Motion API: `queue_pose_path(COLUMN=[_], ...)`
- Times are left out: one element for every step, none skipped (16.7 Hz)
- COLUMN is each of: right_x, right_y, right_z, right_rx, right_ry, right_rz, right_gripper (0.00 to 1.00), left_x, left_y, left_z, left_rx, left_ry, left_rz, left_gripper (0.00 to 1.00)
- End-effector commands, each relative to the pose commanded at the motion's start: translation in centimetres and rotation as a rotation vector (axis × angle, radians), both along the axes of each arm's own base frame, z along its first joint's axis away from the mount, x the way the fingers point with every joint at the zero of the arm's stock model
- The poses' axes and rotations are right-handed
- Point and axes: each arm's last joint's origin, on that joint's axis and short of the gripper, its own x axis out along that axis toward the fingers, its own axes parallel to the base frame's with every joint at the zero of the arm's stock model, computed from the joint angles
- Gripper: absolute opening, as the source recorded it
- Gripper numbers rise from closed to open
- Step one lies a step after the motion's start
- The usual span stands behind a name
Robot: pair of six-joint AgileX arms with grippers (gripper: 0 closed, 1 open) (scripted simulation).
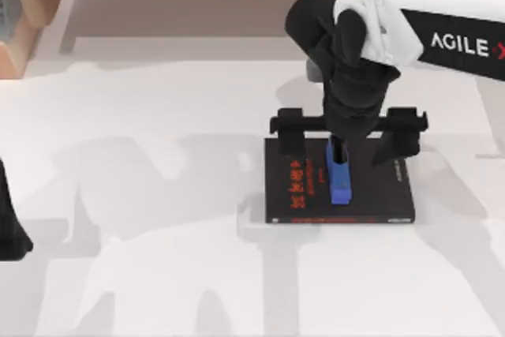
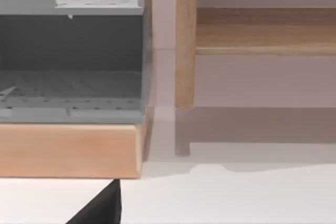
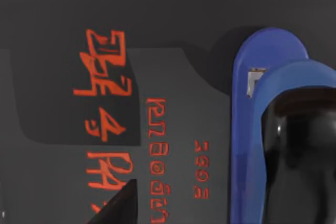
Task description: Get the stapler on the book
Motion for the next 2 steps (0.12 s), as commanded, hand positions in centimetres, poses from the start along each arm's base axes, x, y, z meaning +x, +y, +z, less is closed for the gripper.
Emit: queue_pose_path(right_x=[0.0, 0.0], right_y=[0.0, 0.0], right_z=[0.0, 0.0], right_rx=[0.0, 0.0], right_ry=[0.0, 0.0], right_rz=[0.0, 0.0], right_gripper=[1.0, 1.0], left_x=[0.0, 0.0], left_y=[0.0, 0.0], left_z=[0.0, 0.0], left_rx=[0.0, 0.0], left_ry=[0.0, 0.0], left_rz=[0.0, 0.0], left_gripper=[1.0, 1.0])
